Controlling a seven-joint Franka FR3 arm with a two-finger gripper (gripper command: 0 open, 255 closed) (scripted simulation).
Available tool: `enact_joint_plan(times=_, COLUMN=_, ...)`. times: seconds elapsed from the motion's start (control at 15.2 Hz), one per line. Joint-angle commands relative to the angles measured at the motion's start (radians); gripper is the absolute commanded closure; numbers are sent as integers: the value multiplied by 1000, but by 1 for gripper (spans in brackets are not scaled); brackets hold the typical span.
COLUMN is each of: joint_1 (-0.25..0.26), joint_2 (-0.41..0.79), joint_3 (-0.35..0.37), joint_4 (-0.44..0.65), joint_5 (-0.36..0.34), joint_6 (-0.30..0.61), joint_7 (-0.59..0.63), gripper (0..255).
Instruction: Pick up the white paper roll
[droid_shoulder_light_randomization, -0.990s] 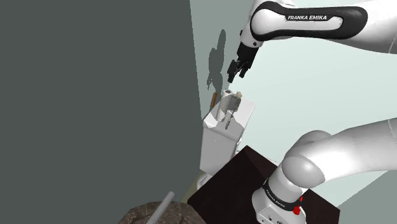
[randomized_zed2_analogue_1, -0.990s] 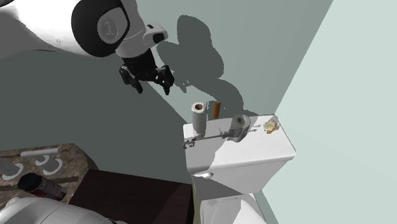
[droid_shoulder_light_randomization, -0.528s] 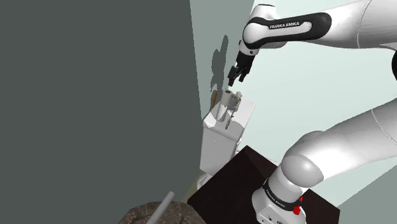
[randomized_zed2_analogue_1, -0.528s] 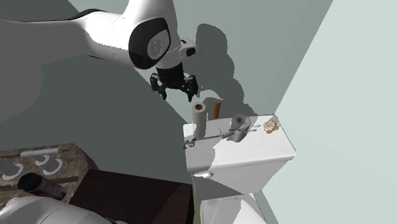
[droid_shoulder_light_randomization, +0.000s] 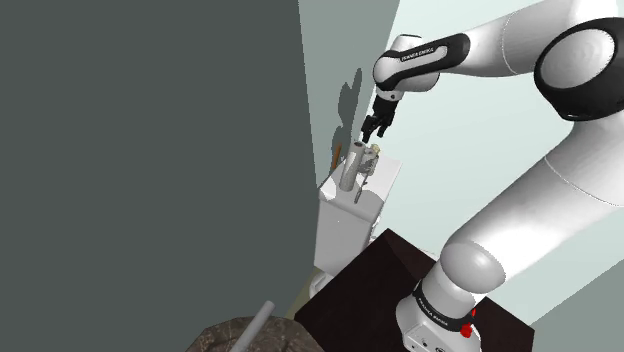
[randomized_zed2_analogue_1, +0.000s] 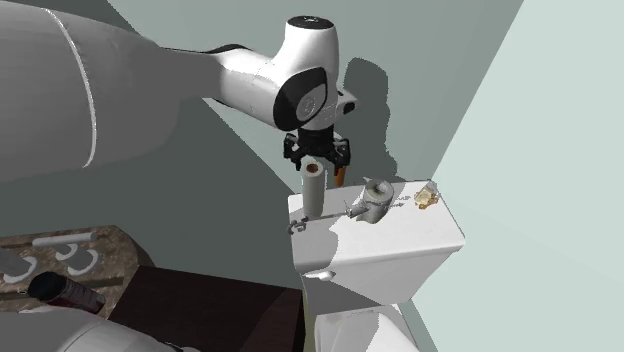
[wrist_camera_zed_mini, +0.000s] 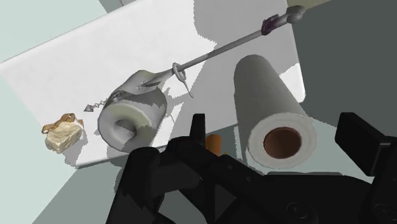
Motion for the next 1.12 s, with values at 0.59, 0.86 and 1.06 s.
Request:
enact_joint_plan(times=0.59, joint_1=-93, joint_2=429, joint_3=-90, joint_4=261, joint_5=209, joint_6=68, joint_7=-249, gripper=0)
enact_joint_plan(times=0.86, joint_1=-166, joint_2=586, joint_3=-77, joint_4=392, joint_5=278, joint_6=56, joint_7=-316, gripper=0)
enact_joint_plan(times=1.06, joint_1=-225, joint_2=684, joint_3=-53, joint_4=487, joint_5=307, joint_6=41, joint_7=-343, gripper=0)
